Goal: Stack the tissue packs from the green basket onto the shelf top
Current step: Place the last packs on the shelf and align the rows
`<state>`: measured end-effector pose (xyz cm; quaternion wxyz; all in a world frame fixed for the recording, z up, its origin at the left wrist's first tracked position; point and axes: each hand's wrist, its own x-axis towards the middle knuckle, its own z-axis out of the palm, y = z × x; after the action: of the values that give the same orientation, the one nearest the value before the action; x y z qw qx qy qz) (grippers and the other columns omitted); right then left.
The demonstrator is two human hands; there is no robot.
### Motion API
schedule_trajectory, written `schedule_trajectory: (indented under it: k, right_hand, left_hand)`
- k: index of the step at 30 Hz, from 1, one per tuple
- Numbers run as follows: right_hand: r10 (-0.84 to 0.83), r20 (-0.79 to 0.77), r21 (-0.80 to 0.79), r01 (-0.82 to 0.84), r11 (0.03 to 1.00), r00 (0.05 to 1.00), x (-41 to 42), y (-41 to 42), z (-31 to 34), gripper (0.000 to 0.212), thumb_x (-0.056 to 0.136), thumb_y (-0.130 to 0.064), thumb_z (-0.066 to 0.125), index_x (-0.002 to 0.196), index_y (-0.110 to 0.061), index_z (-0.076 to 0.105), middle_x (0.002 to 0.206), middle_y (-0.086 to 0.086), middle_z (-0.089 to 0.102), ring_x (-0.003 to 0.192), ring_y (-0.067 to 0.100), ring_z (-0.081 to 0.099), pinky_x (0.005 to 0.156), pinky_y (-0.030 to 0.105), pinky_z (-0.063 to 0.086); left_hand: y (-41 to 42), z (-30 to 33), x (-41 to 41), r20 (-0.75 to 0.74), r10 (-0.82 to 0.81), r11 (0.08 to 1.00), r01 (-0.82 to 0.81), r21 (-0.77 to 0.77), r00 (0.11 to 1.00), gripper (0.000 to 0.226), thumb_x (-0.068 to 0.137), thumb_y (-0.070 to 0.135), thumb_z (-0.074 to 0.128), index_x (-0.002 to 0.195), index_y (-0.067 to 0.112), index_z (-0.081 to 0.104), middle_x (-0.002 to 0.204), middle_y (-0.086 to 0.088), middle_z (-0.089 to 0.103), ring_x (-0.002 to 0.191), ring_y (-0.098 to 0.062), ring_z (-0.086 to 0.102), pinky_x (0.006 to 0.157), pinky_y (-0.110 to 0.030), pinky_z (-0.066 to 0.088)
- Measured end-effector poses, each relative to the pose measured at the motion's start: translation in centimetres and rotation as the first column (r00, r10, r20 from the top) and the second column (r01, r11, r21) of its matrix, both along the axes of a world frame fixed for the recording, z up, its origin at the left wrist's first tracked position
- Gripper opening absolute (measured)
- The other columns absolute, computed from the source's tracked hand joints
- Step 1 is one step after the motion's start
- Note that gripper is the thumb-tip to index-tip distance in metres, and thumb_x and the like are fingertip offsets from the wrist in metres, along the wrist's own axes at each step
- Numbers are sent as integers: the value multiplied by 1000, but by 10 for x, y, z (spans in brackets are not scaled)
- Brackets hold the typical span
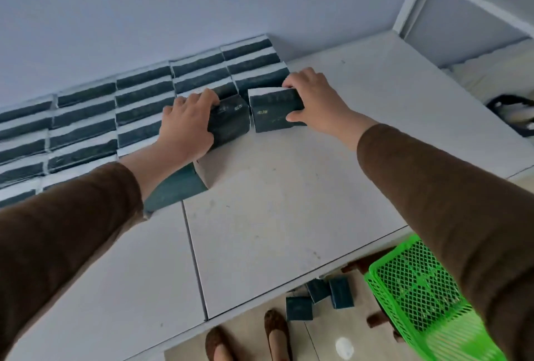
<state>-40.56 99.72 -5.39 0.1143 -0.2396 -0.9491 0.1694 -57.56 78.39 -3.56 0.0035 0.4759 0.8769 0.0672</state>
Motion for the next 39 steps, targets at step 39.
schedule_trajectory:
  k: [39]
  right_hand:
    - [-429, -237, -228, 380, 897, 871, 318, -244, -75, 24, 90, -20, 64, 113, -21, 59, 115, -8, 52, 108, 9, 43, 89, 9, 31]
  left_hand:
    - [-163, -56, 297, -112, -464, 855, 477, 203, 879, 45, 84, 33, 66, 127, 20, 57, 137, -4, 49, 127, -29, 40, 105, -42, 33]
